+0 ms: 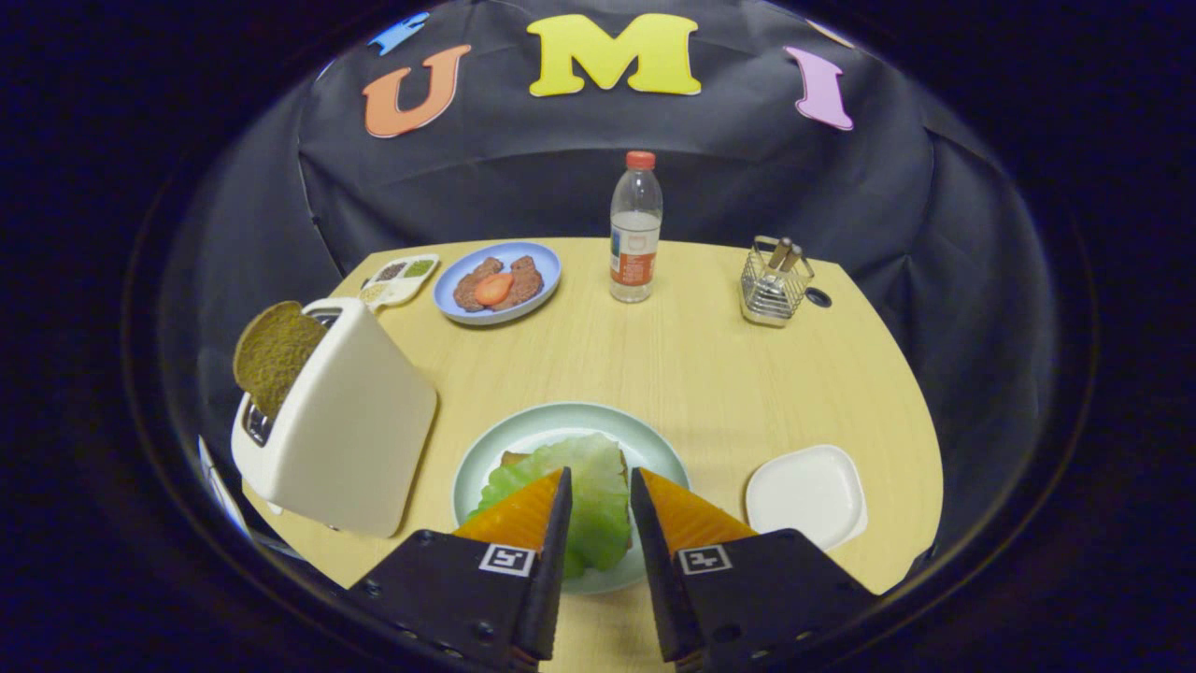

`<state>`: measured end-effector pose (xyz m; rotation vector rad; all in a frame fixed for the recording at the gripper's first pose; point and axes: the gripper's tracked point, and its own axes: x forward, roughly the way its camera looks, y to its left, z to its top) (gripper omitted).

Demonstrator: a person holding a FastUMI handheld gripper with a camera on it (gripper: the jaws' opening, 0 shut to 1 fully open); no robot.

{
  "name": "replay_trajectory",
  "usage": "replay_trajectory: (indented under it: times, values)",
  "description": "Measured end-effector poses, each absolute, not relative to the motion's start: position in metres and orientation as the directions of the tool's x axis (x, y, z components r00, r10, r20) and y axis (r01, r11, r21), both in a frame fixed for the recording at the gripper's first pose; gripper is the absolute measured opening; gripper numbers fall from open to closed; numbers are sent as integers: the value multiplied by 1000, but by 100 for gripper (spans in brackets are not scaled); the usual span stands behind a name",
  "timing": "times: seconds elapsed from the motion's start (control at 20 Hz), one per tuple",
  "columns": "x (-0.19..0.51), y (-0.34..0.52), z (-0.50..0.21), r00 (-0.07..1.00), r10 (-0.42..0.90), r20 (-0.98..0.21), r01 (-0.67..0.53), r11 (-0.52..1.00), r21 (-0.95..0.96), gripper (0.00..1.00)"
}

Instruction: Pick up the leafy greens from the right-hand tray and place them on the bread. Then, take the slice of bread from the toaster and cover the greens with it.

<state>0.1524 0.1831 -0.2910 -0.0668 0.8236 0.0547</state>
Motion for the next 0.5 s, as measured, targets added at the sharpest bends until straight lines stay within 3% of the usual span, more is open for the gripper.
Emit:
replay_trajectory:
  times: [0.2, 0.35, 0.5]
  values:
    - [138, 185, -251, 739, 31, -673, -73, 997, -34, 57]
    - [131, 187, -214, 798, 31, -602, -81, 995, -57, 60]
    - [126, 192, -178, 852, 31, -522, -87, 993, -83, 77]
